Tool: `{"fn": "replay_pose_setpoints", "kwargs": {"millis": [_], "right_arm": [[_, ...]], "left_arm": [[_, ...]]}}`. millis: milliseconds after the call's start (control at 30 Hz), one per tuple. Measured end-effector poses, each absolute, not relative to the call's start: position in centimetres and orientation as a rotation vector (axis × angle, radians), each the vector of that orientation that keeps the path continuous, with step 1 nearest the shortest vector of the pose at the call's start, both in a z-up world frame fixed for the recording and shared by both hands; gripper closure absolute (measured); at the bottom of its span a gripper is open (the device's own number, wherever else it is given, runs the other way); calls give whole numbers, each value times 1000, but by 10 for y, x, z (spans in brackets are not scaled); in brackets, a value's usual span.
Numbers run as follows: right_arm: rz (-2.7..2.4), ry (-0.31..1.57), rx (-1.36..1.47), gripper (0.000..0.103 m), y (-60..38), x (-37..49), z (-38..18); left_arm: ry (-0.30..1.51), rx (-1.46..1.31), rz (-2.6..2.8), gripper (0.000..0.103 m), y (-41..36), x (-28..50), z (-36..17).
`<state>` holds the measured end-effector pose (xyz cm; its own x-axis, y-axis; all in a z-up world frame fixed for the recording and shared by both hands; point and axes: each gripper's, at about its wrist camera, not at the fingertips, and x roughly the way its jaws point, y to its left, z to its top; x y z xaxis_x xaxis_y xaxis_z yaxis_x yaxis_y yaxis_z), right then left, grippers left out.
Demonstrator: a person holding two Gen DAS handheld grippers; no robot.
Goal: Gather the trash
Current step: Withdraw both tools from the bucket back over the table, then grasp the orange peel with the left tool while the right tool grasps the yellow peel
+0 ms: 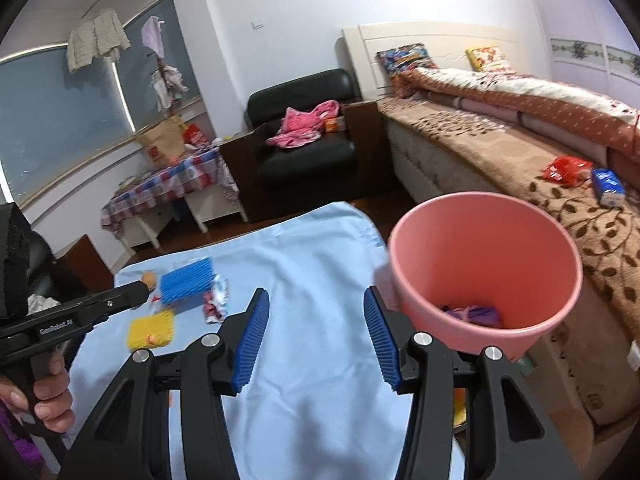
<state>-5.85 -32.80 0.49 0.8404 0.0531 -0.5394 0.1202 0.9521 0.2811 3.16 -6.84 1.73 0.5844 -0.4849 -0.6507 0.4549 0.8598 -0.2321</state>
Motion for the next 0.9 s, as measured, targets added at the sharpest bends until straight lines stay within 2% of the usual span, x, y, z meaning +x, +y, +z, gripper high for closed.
{"fn": "replay_pose_setpoints", "kwargs": {"millis": [400, 433, 500, 900], "right_arm": [[103, 637, 331, 54, -302, -48, -9], [118, 646, 324, 54, -297, -46, -10], [148, 665, 306, 54, -286, -41, -14], [253, 776, 214, 54, -238, -19, -38]], "left_arm": [[791, -74, -442, 66, -8, 31, 10], [794, -77, -437, 65, -5, 31, 9], [799, -89, -419, 54, 4, 31, 6], [856, -141, -362, 54, 31, 37, -19]]}}
